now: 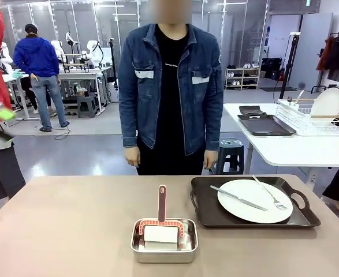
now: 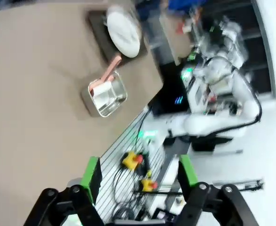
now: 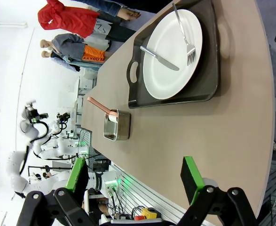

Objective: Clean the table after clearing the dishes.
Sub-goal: When the right (or left) Handle tray is removed, use the right hand (or left hand) to clean the right (or left) side of the table with the Lint Roller.

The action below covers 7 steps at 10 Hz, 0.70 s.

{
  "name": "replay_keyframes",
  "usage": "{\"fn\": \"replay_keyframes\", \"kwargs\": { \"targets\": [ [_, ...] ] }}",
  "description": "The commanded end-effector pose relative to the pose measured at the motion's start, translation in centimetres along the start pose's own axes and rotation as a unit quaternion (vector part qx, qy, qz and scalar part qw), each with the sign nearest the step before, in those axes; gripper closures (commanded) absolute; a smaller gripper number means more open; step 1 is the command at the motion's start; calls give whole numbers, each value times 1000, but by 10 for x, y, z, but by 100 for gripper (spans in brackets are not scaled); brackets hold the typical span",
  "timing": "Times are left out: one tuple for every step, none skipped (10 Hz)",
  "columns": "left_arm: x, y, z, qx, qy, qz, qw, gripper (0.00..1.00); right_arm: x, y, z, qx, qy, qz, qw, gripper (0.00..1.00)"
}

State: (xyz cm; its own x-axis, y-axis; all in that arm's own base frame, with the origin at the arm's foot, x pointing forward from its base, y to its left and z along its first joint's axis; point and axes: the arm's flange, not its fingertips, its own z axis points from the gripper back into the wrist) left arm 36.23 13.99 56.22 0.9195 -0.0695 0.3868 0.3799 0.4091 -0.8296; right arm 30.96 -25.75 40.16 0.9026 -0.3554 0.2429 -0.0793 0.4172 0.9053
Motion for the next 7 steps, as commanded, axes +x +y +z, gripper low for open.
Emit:
{"fn": "replay_keyframes", "kwargs": {
  "targets": [
    [-59, 24, 23, -22, -190, 18, 981, 17, -2, 3, 0, 5, -3, 1, 1000, 0],
    [-93, 47, 41, 21, -208, 84, 974, 17, -2, 3, 0, 5, -3, 1, 1000, 0],
    [-119, 69, 47, 47, -221, 140, 964, 17, -2, 3, 0, 5, -3, 1, 1000, 0],
    [-135, 92, 42, 23, -216, 147, 965, 17, -2, 3, 0, 5, -3, 1, 1000, 0],
    [-144, 109, 38, 45, -210, 190, 958, 17, -2, 3, 0, 5, -3, 1, 1000, 0],
    [-137, 119, 30, 37, -215, 163, 962, 17, -2, 3, 0, 5, -3, 1, 1000, 0],
    [-119, 120, 23, 15, -212, 130, 969, 17, -2, 3, 0, 5, -3, 1, 1000, 0]
  ]
}}
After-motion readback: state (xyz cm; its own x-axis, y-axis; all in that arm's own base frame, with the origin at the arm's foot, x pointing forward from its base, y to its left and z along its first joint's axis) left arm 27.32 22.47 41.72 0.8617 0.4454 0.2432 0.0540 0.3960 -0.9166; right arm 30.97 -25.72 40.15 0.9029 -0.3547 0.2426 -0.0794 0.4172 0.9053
